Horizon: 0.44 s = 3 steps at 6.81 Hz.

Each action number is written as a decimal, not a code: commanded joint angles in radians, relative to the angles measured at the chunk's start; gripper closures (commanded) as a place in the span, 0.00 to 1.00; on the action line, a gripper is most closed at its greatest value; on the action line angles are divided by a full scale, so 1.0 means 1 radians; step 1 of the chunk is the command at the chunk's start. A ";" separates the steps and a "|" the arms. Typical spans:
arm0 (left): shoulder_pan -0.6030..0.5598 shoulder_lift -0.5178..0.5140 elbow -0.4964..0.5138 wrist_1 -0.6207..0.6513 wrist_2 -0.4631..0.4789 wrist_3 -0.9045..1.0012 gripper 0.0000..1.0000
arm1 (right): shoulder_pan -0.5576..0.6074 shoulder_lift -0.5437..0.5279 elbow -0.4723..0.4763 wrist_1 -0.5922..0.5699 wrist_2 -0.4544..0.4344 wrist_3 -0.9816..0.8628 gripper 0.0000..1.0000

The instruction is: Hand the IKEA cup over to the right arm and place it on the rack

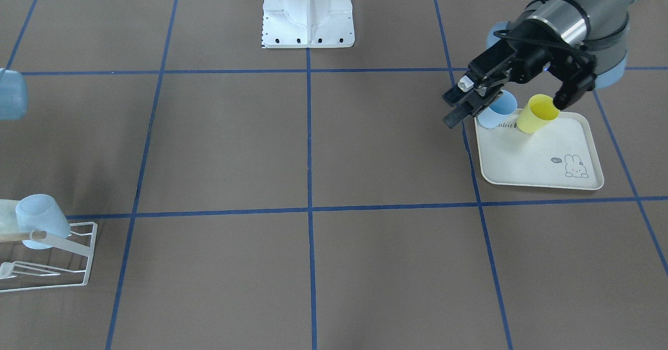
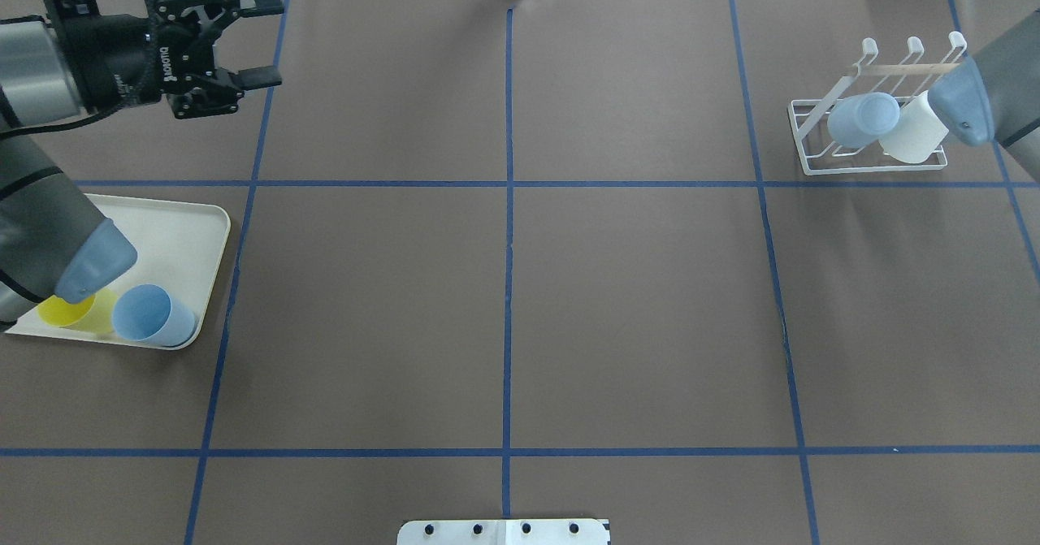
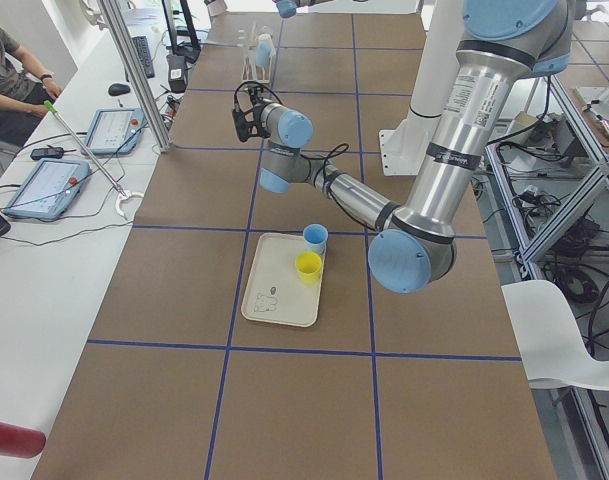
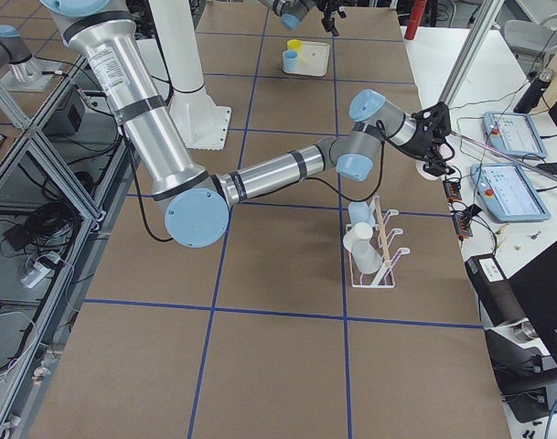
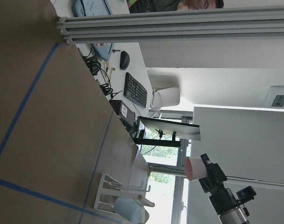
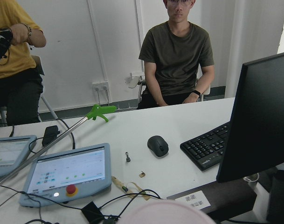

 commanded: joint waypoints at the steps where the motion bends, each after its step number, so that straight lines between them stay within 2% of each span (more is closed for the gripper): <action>1: -0.099 0.078 -0.001 0.002 -0.137 0.140 0.00 | 0.005 -0.057 -0.087 0.086 -0.078 -0.135 1.00; 2: -0.101 0.102 -0.004 0.002 -0.138 0.176 0.00 | 0.005 -0.065 -0.172 0.204 -0.077 -0.137 1.00; 3: -0.101 0.114 -0.006 0.002 -0.138 0.184 0.00 | 0.002 -0.069 -0.204 0.255 -0.078 -0.136 1.00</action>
